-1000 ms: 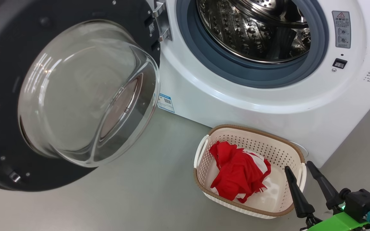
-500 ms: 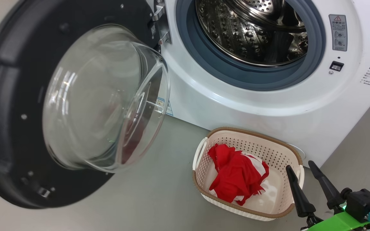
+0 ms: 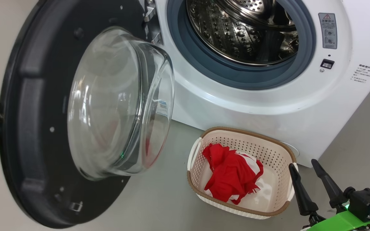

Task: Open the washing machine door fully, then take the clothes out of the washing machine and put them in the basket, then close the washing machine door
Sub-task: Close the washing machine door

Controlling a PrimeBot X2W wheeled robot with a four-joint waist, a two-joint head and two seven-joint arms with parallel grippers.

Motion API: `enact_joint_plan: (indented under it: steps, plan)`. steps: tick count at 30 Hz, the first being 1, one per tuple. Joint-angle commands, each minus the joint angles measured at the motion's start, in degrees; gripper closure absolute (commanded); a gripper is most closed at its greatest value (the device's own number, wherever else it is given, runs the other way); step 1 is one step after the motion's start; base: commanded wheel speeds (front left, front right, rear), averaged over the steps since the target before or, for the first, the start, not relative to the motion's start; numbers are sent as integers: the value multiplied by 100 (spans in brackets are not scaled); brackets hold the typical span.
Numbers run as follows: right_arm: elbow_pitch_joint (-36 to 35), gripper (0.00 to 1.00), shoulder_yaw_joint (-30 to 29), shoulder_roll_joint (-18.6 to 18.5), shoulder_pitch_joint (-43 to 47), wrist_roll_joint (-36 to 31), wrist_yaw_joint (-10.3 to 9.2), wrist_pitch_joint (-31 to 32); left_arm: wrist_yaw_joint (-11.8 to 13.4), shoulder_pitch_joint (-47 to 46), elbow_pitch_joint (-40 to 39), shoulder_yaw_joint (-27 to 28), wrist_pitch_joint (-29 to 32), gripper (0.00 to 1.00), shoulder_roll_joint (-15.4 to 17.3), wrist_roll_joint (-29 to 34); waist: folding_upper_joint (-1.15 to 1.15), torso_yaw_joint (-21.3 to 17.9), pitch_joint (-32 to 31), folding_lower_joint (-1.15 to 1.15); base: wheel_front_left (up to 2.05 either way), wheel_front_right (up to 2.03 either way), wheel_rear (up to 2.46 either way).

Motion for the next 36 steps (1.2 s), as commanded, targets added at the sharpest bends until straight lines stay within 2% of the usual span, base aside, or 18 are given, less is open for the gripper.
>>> enact_joint_plan:
  steps: [1,20,36]
  plan:
    - [-161,0,105,-46,-53,-69,36,-37,-45,-10,-284,100,78,100,218,-111,0,-20,1,0,0,0,0]
    - [-188,0,33,10,-96,-87,36,-37,-46,-75,-1277,-981,-374,100,159,-369,0,-364,12,0,0,0,0]
    - [-212,0,27,31,-156,-86,36,-37,-46,-323,-1789,-1829,-1165,100,27,-406,0,-780,134,0,0,0,0]
